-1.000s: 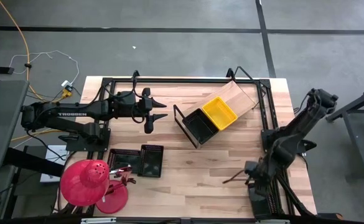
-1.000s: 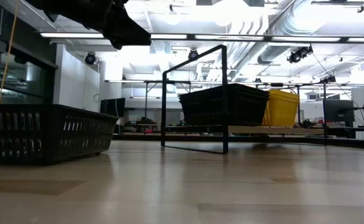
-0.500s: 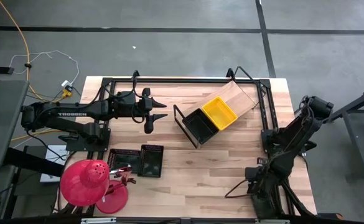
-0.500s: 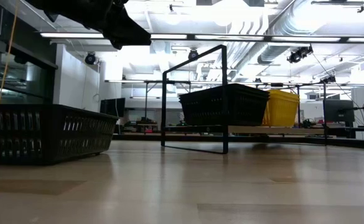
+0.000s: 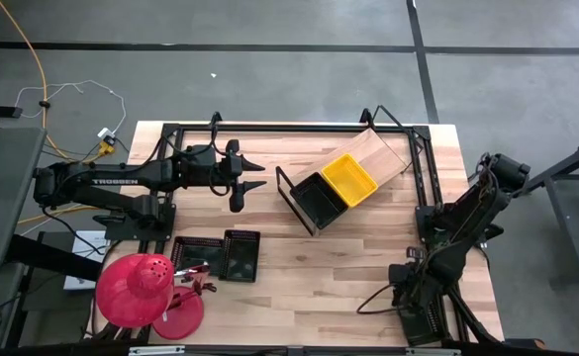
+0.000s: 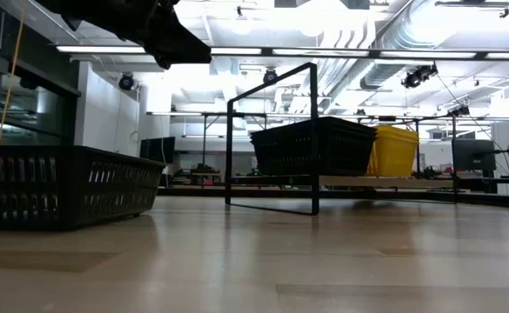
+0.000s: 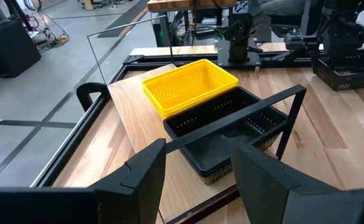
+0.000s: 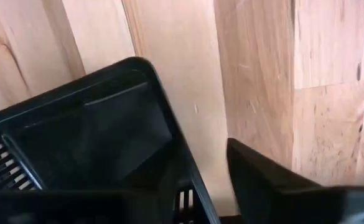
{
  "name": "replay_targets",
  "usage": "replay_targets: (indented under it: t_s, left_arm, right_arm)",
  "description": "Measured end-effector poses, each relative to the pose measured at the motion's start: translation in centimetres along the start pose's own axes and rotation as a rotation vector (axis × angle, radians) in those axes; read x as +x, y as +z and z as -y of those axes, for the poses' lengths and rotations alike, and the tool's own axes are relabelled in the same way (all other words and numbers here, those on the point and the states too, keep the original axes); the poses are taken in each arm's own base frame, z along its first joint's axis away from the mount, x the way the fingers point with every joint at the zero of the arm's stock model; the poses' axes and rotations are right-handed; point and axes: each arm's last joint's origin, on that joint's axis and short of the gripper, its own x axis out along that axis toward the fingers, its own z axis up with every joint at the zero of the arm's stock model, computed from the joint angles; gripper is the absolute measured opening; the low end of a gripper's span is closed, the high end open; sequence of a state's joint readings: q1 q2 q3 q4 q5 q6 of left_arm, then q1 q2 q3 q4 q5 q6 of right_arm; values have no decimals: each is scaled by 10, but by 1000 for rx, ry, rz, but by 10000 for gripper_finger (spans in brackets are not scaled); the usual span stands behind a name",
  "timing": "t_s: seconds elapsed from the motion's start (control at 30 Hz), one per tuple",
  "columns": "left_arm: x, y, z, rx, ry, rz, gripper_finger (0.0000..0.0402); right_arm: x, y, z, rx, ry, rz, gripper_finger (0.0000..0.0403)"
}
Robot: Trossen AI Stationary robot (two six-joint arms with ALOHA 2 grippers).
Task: Stack baskets on shelf by color
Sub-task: Put the black bin on the shelf
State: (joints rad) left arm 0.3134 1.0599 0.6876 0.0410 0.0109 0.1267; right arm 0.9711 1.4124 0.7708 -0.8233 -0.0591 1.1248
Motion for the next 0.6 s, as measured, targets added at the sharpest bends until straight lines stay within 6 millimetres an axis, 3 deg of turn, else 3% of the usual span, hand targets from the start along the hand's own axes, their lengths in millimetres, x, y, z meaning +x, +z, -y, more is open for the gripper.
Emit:
replay_targets:
  t_s: [0.13,0.27,0.5,0.6]
  left_arm:
    - [0,0,0,15,0,0,168]
    - [0,0,0,15,0,0,168]
    - [0,-1,0,15,-2,-14,168]
    - [0,-2,0,15,-4,-18,168]
  right_arm:
    - [0,3,1,2,8,6,26]
    - [-12,12,7,1,6,81,13]
    - [-95,31,39,-51,-65,439,2]
    - [-138,32,64,54,-152,644,2]
